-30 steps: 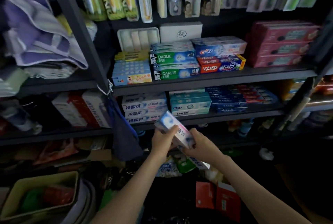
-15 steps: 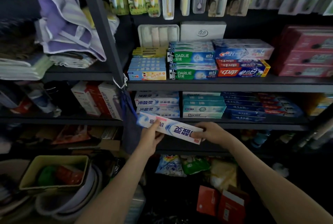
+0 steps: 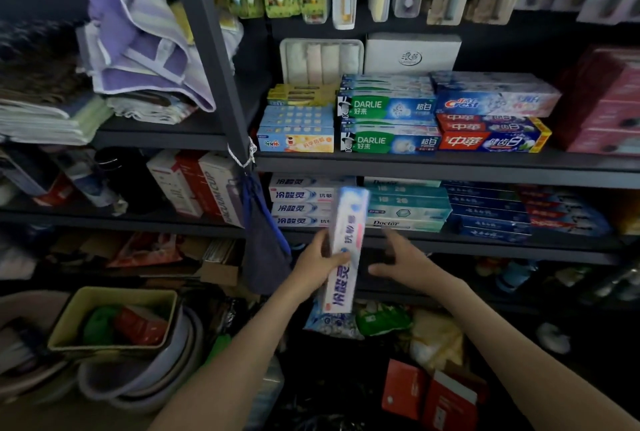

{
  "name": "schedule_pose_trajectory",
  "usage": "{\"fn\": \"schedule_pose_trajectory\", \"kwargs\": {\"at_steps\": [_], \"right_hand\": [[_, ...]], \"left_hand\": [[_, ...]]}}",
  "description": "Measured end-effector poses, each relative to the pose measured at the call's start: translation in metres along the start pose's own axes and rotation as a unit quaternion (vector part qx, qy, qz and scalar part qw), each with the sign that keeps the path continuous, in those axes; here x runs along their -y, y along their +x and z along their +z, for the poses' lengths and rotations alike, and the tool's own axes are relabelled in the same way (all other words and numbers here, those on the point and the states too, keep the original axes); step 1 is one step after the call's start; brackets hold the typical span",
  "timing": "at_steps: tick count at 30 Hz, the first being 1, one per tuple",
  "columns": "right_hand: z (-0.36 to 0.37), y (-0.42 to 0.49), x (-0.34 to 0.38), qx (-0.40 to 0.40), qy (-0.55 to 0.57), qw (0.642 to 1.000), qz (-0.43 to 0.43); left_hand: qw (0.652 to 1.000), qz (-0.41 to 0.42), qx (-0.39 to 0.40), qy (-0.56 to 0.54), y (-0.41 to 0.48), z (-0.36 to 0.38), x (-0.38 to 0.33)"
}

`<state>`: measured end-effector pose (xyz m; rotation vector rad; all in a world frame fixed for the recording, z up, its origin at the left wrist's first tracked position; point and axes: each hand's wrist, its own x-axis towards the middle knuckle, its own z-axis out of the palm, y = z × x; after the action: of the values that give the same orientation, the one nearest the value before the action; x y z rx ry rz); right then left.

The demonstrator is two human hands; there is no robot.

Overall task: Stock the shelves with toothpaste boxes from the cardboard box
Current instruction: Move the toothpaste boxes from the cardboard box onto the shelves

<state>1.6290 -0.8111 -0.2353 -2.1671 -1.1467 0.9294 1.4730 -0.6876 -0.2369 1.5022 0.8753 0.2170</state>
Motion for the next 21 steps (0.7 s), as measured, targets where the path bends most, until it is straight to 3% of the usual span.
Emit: {"fn": "schedule_pose_trajectory", "kwargs": {"at_steps": [3,5,7,9,14,17,21], "right_hand": [[-0.014,-0.001,0.018,-0.135,-0.045,0.981,-0.128],[-0.024,-0.002,0.028,-0.146,-0.172,0.96,-0.164],[-0.03,0.001,0.031,-0.119,-0.309,0.93,-0.159],[-0.03,0.006,0.029,-0.117,-0.332,0.926,-0.14],[-0.022,0.033,0.022,-0.166,-0.209,0.957,-0.11],[-0.012,0.06,0.021,-0.169,-0.17,0.965,-0.102],[0.011,0.102,0.021,-0.147,-0.206,0.959,-0.128]], "left_hand": [[0.961,0.079,0.03,0.264,0.002,-0.01,-0.006],[0.887,0.142,0.026,0.439,0.009,-0.013,-0.014],[0.817,0.181,0.02,0.547,0.015,-0.014,-0.026],[0.784,0.211,0.012,0.584,0.021,-0.014,-0.035],[0.779,0.305,-0.08,0.543,0.045,-0.019,-0.038],[0.735,0.353,-0.132,0.564,0.064,-0.022,-0.02],[0.686,0.317,-0.174,0.631,0.096,-0.032,0.017]]}}
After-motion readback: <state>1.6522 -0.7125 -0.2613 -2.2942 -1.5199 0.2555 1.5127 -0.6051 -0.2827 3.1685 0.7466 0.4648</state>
